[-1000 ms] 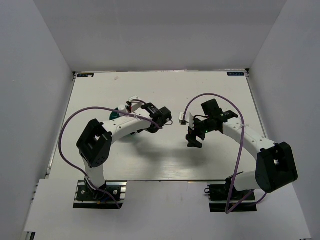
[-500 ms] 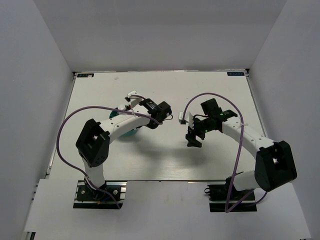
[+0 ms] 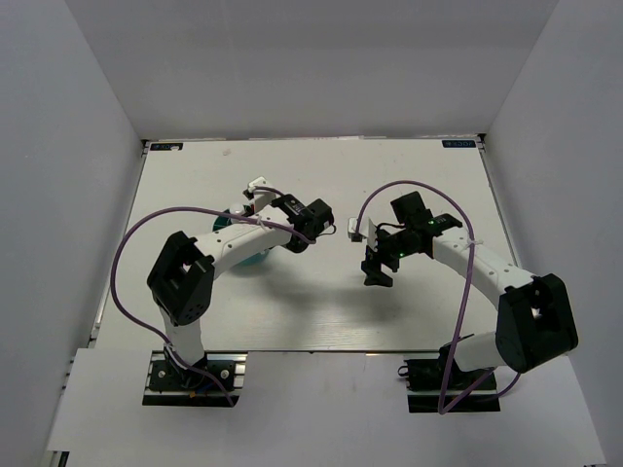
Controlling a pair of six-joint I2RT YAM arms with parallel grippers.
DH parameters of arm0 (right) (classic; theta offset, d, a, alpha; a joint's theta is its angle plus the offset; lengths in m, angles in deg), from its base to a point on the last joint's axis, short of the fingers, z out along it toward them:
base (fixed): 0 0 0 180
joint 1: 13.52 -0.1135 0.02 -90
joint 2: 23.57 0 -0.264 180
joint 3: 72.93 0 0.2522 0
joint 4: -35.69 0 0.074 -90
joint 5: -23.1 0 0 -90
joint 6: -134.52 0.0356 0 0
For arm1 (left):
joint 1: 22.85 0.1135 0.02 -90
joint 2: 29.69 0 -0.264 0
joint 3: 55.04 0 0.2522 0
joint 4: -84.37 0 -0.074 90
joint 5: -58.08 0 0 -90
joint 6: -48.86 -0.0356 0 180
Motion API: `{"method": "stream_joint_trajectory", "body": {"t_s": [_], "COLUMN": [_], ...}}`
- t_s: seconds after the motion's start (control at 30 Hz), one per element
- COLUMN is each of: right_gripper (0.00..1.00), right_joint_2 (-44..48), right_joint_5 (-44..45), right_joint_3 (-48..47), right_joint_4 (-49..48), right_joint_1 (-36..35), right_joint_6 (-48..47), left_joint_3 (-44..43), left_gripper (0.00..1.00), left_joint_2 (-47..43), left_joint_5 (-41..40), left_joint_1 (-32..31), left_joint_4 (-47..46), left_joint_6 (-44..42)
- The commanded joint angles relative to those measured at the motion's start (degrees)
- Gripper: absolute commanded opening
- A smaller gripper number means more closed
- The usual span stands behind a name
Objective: Organize the makeup
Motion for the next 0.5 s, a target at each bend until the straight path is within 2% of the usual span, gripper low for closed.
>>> {"method": "stream_joint_trajectory", "body": {"t_s": [0.0,0.47], "right_gripper": [0.89,0.89], "right_joint_2": [-0.12,-0.12], "right_joint_5": [0.03,-0.15], "right_joint_3": [-2.12,-1.94], "right_joint_4": [0.66,0.74], "right_joint_1": [-0.06,0.03], "right_joint_6": [-0.41,-0.24], "left_joint_3": [0.33,4.11], "left_gripper": [0.00,0.00], "left_joint_2": [-1.57,-1.48], "left_joint_5": [-3.65,-2.33], "left_joint_1": [0.18,0.70], "left_joint_4": [-0.76,-2.08], "left_joint_6": [2.37,3.42]}}
